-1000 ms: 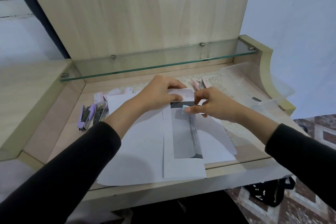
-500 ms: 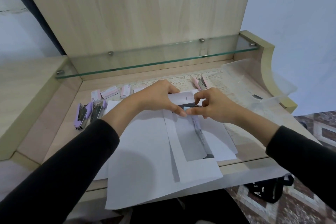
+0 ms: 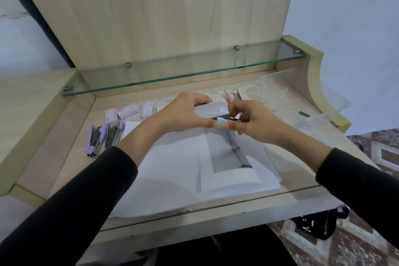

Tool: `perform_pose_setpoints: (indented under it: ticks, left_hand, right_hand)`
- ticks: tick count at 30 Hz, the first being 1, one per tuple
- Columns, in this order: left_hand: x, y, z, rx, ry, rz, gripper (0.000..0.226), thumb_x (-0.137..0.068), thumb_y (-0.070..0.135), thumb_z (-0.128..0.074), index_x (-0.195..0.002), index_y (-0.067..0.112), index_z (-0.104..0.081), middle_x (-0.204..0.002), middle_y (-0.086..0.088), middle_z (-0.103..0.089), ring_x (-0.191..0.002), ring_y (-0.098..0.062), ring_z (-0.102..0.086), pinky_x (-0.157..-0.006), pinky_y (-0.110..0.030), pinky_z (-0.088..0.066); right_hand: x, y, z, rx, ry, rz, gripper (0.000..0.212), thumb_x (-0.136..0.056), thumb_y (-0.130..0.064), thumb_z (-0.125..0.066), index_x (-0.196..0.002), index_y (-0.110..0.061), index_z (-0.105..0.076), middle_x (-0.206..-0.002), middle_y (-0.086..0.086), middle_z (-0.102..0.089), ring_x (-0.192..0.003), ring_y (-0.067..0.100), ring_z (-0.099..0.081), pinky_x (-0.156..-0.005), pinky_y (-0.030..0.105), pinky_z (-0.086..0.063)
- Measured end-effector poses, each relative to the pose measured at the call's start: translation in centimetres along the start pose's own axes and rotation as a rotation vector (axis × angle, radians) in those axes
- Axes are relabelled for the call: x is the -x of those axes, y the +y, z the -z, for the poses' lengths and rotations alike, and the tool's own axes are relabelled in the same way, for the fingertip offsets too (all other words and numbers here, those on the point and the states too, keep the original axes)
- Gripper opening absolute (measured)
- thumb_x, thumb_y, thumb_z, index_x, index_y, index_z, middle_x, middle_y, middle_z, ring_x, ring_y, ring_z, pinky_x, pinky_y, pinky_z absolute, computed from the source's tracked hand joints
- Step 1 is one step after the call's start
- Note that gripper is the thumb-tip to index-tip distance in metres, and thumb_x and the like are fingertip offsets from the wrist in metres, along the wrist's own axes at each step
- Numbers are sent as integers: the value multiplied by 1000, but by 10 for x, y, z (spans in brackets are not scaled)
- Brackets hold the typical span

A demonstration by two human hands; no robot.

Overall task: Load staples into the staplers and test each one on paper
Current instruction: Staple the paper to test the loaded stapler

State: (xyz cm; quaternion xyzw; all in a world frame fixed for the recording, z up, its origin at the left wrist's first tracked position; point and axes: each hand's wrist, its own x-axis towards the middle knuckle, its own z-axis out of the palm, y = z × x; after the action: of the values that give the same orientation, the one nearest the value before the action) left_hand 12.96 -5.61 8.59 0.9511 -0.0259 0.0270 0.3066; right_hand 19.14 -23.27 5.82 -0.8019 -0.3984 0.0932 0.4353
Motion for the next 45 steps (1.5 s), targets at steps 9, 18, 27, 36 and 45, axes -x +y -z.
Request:
perform_pose_setpoints:
  ticks: [9,18,27,36,45]
  left_hand:
    - [0,-1,-8,-104,-9,-26,25,-77,25,-69,-96,8,-65,-88,-10,-66,-83,-27,-57,-77,-44,-45]
    - [0,-1,-12,-120,-7,-3,25,-79,22,-67,-99,6,-66,-93,-13,-67,-86,-29,-57,-76,-44,-45]
    - [-4,-9,-7,-48,41,-51,21,-86,2,-58,-101,9,-70,-84,5,-58,-75,-7,-50,-63,-3,-33]
    - [-13,1,-4,-151,27,-123,22,-85,2,-59,-103,8,-69,-83,4,-57,-81,-10,-50,-63,0,-32]
    - [-13,6,-7,-136,-100,-38,35,-73,36,-73,-91,6,-67,-88,-14,-66,-82,-27,-56,-72,-40,-45]
  right_hand:
    - [-3,4,-3,118,33,-6,7,-80,-24,-68,-78,-25,-61,-72,-14,-55,-49,-5,-47,-49,11,-34]
    - [-3,1,-3,195,-1,-15,13,-83,-27,-65,-89,-16,-63,-49,-28,-53,-53,-16,-47,-48,12,-31]
    - [-2,6,-1,147,-33,-47,18,-78,-28,-69,-86,-11,-66,-49,-33,-52,-47,7,-40,-50,16,-32]
    - [-1,6,0,149,-55,-68,16,-75,-26,-73,-78,-12,-65,-55,-15,-48,-45,0,-45,-49,9,-34]
    - [1,8,2,165,-18,-86,22,-77,-28,-71,-76,-7,-64,-56,0,-48,-49,14,-39,-51,25,-30]
